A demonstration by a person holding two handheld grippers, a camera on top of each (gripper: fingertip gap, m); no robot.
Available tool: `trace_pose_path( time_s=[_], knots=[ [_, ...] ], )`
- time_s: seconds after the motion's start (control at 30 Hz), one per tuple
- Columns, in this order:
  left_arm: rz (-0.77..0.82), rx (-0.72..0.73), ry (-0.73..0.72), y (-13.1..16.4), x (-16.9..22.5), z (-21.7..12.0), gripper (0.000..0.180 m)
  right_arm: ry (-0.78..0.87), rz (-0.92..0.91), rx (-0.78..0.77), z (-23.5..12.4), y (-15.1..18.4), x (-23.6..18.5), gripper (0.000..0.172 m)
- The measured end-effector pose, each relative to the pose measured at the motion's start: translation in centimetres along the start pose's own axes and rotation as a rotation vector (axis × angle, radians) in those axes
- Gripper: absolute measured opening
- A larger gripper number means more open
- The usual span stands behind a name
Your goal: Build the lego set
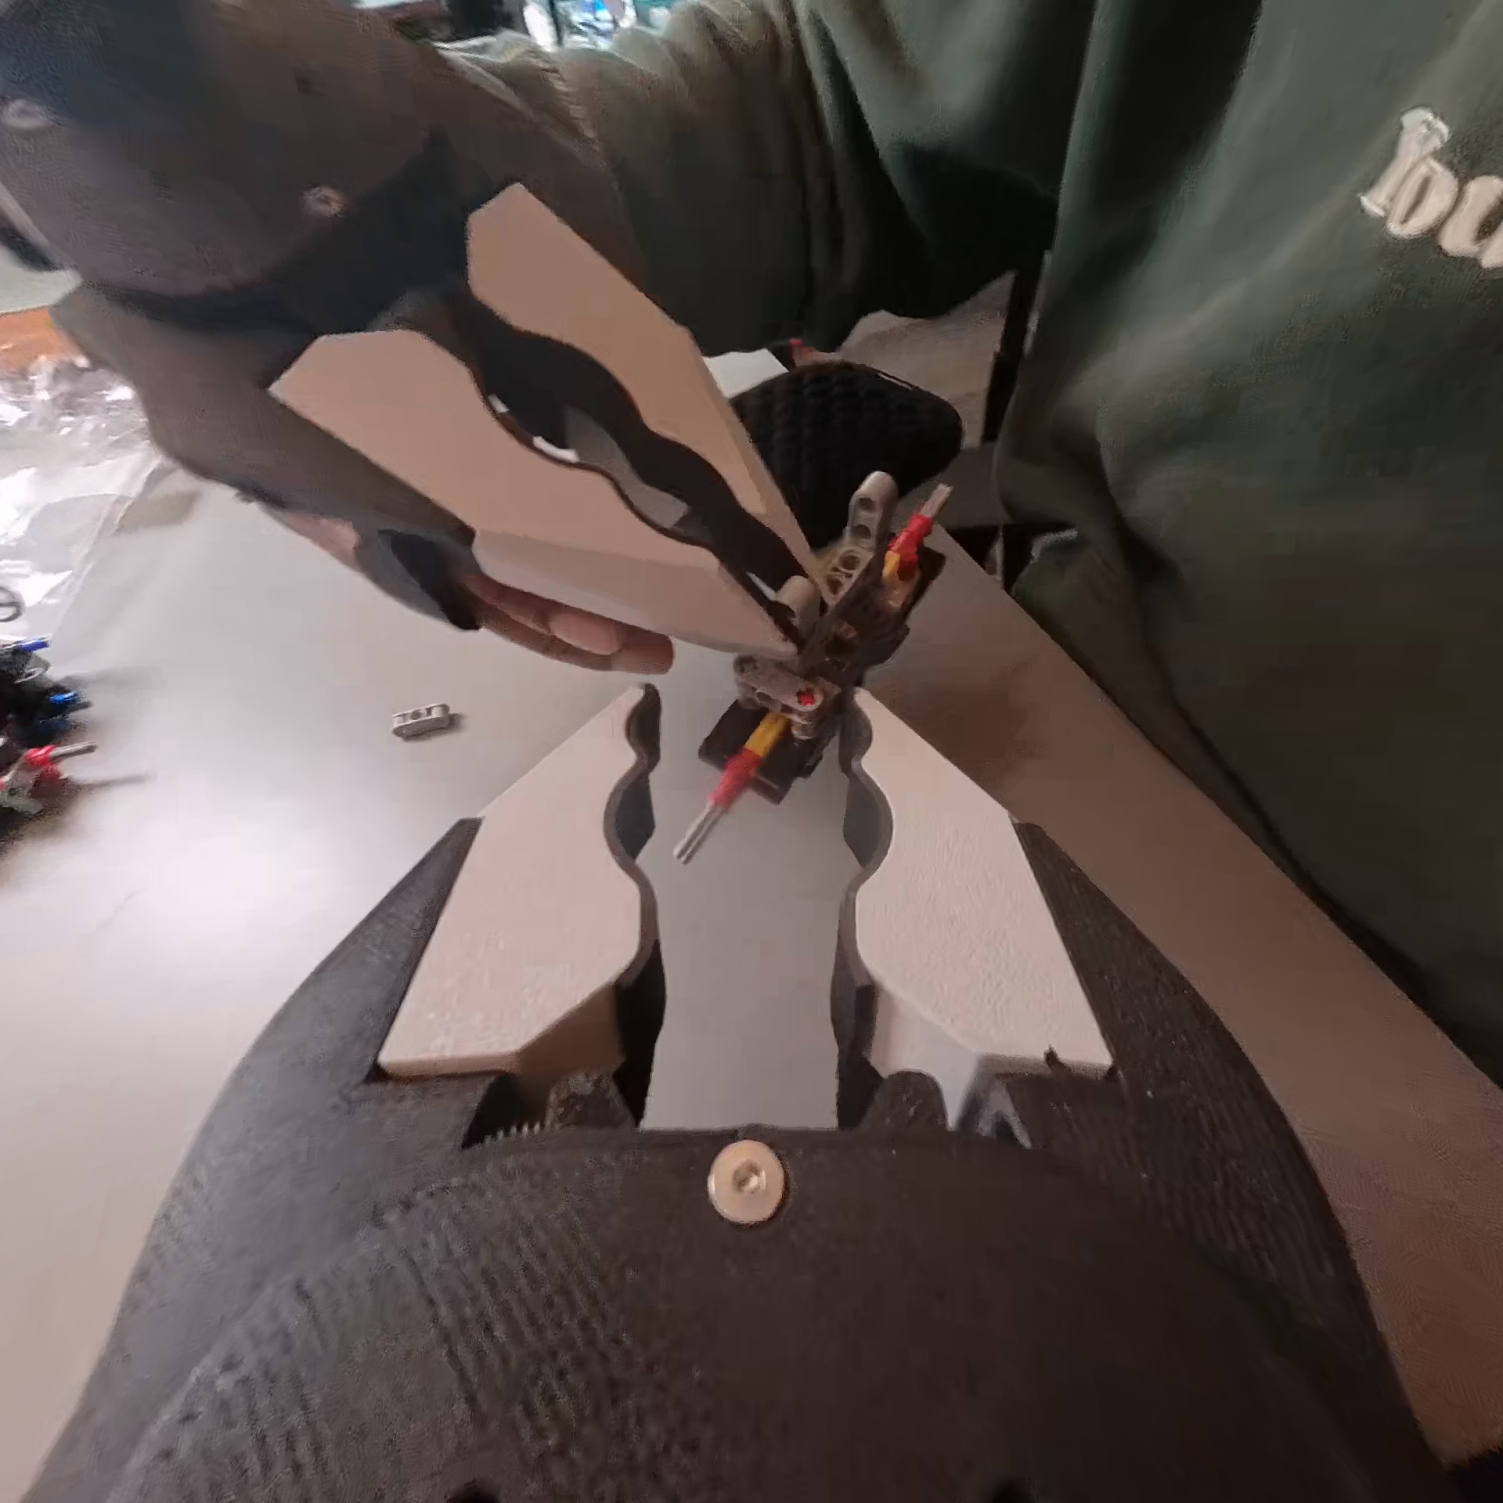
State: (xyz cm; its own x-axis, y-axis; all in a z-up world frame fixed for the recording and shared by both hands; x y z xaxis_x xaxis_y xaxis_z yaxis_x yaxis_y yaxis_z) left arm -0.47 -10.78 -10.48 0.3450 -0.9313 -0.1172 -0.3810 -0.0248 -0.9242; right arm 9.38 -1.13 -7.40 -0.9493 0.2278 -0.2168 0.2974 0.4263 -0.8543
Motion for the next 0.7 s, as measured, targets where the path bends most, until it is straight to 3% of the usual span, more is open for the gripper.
trace_pose_path(
  time_s=[0.07, 0.23, 0.3, 0.37, 0.43, 0.57, 0.7],
  knots=[
    [0.036, -0.043, 0.034, 0.1, 0.6, 0.5, 0.024, -0.003, 0.004, -0.016, 0.3, 0.4, 0.1, 0.006],
    [0.058, -0.1, -0.025, 0.4, 0.3, 0.7, 0.021, 0.078, 0.038, 0.005, -0.7, 1.7, -0.3, 0.006],
    [0.082, -0.132, -0.067, 0.7, 0.2, 0.9, 0.0, 0.116, 0.092, -0.006, -1.3, 2.4, -0.6, 0.006],
    [0.076, -0.183, -0.092, 0.9, 0.2, 1.3, 0.0, 0.185, 0.098, -0.031, -1.9, 3.0, -1.1, 0.006],
    [0.087, -0.189, -0.086, 0.9, 0.4, 1.6, 0.003, 0.211, 0.078, -0.013, -2.2, 3.2, -2.1, 0.006],
    [0.078, -0.061, -0.097, 0.0, 0.1, 1.1, 0.014, 0.199, 0.044, 0.01, -1.7, 3.0, -3.3, 0.006],
    [0.076, -0.073, 0.003, -0.2, 1.0, 1.9, 0.052, 0.122, 0.008, -0.018, 0.1, 2.3, -3.1, 0.006]
  ],
)
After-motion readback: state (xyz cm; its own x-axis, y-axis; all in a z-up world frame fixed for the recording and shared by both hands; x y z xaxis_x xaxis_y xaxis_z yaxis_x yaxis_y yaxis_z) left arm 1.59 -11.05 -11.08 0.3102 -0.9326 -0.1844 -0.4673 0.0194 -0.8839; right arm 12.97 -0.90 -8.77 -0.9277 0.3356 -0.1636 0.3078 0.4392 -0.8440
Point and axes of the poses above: each gripper's, where its closed fingertips meet, z out along the fingers, y out of its underside, x = y × z across the jaws, the point moved 10 cm from there along -z, back along the fingers, and after that the axes turned 4 degrees about -y, right-handed, at the moved point
